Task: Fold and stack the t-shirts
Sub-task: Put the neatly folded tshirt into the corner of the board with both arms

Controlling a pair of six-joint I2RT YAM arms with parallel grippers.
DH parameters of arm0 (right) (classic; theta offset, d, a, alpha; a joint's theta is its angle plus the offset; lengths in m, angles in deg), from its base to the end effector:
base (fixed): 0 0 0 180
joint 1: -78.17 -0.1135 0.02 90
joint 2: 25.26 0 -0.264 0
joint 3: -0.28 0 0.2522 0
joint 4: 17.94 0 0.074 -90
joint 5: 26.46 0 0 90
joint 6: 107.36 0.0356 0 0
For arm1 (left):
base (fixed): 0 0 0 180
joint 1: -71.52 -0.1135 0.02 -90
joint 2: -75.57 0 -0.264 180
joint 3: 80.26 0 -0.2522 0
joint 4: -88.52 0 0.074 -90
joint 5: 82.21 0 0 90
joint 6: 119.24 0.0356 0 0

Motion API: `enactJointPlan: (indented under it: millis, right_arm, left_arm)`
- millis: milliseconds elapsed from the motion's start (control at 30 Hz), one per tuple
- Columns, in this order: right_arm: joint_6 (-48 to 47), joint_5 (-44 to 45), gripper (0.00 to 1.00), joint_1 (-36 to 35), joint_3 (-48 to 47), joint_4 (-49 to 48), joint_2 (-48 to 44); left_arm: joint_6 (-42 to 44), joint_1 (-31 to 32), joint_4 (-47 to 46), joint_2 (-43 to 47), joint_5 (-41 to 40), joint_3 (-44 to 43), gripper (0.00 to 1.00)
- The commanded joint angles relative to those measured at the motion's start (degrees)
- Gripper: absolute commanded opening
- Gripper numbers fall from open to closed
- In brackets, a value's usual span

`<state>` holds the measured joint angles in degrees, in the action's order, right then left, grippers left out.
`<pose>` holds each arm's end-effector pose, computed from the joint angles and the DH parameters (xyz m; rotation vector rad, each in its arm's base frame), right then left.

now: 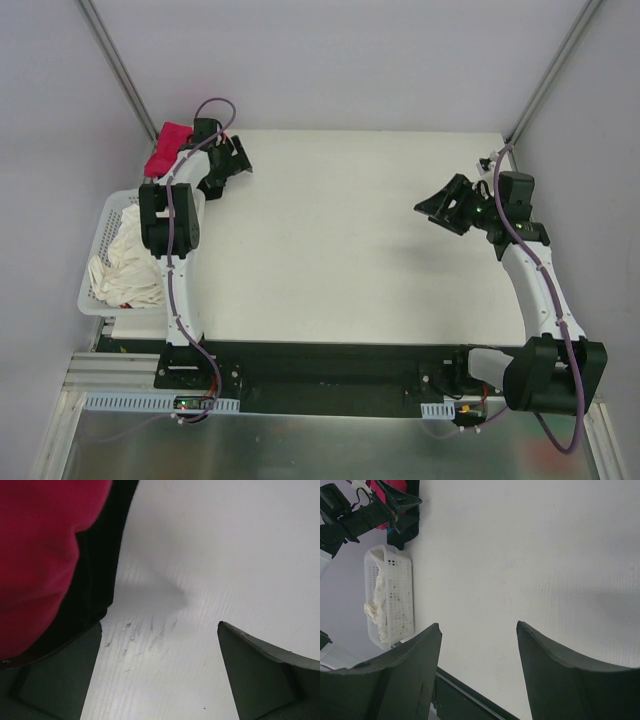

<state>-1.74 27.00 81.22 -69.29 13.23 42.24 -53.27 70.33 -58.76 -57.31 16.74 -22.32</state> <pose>0.2614 0.0073 0.3166 -0.0593 2.0621 0.7949 0.5265 0.0054 0.1844 -0.4358 2.3096 -0.3798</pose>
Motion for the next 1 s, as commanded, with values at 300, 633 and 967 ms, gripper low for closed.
enactJointPlan:
  millis: [300,633,967]
  right_arm:
    - [-3.4,-2.1,0.67,-1.1,-0.9,-3.1,7.7]
    - [-7.9,1.6,0.73,-3.0,-0.3,-3.9,11.0]
    - [-6.2,14.6,0.74,-7.2,1.2,-4.2,9.6]
  left_arm:
    - [10.6,10.8,1.2,17.7,18.9,5.0,0.99]
    - [14.6,20.2,-0.2,38.3,17.1,23.8,0.99]
    - [7.9,24.0,-5.9,53.7,-3.0,41.5,0.99]
